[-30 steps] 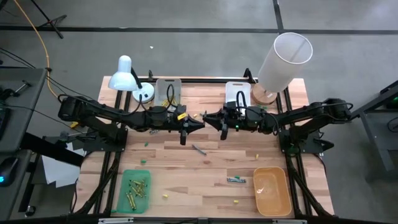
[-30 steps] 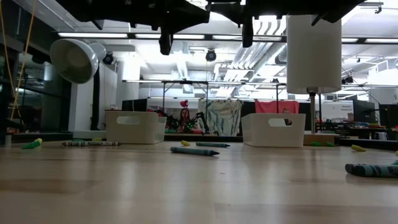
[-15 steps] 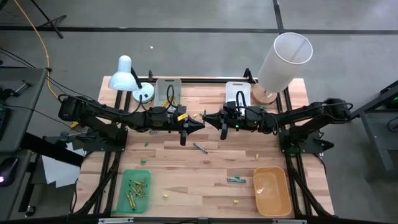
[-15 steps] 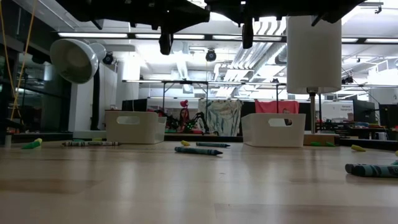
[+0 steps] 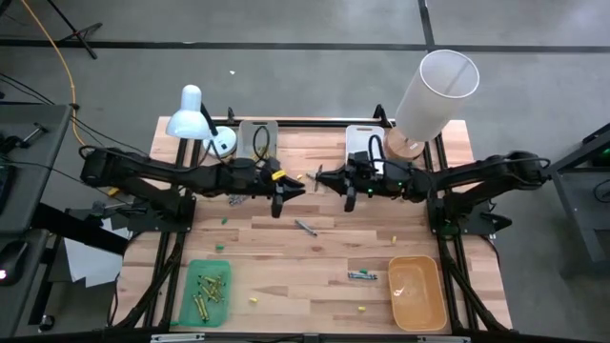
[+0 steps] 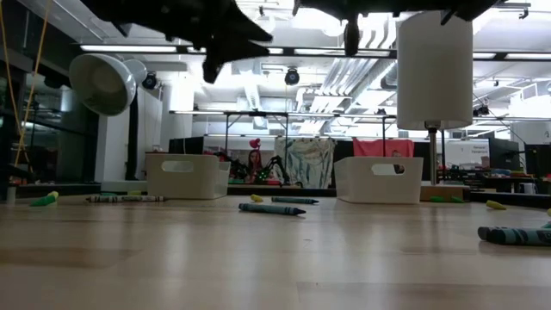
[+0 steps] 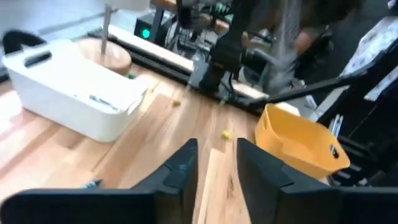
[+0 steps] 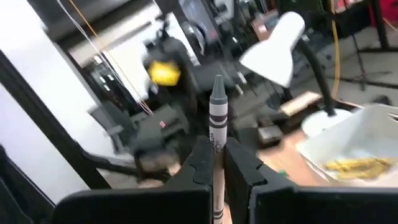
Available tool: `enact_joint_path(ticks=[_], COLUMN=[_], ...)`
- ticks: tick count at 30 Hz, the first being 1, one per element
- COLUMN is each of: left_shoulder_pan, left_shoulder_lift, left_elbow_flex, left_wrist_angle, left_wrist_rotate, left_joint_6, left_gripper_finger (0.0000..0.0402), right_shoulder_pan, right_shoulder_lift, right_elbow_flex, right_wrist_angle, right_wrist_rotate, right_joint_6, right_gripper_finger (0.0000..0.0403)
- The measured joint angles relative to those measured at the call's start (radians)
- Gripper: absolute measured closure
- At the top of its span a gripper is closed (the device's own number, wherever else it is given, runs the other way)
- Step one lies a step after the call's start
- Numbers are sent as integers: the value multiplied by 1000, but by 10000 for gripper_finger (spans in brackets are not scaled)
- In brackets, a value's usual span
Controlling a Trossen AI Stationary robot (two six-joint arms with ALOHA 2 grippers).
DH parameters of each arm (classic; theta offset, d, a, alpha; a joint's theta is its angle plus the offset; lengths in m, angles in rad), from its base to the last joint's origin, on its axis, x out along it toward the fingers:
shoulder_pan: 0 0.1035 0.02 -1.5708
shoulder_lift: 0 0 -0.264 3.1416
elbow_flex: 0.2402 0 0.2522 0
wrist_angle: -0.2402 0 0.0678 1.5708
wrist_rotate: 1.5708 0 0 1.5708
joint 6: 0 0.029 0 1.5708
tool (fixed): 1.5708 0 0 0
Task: Sort crayons
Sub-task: Put the gray crayon into the white bin
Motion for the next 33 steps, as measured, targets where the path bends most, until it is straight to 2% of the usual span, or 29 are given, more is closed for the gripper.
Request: enact_joint_path(ticks=[5,10,16,19,23,27,30,33], left_shoulder_pan=[20,28,26,26,25,25,25,25], left_shoulder_lift=[-124,-288,-494,-566,-615,-618,-614,-614], left_elbow_flex=[3,-2,-127,-211,-295,-328,-333,-333], left_wrist_angle=[-198,-367,-266,-178,-93,-72,-65,-57], left_wrist_rotate=[4,-47,-159,-181,-182,-196,-211,-230], left_joint_6=[5,43,24,-21,-82,-131,-134,-134], left_gripper_finger=[270,264,265,265,268,270,270,270], right_shoulder_pan=[-20,-24,-4,25,62,67,9,-89], right_shoulder_lift=[-103,-244,-394,-434,-454,-439,-418,-376], right_elbow_flex=[-1,-1,-1,-2,-12,-19,-14,22], right_wrist_angle=[-139,-395,-695,-799,-861,-860,-820,-850], right_wrist_rotate=[6,53,150,201,262,310,360,340], right_joint_6=[-41,-75,-53,-28,8,71,183,198], right_gripper_finger=[402,402,402,402,402,402,402,402])
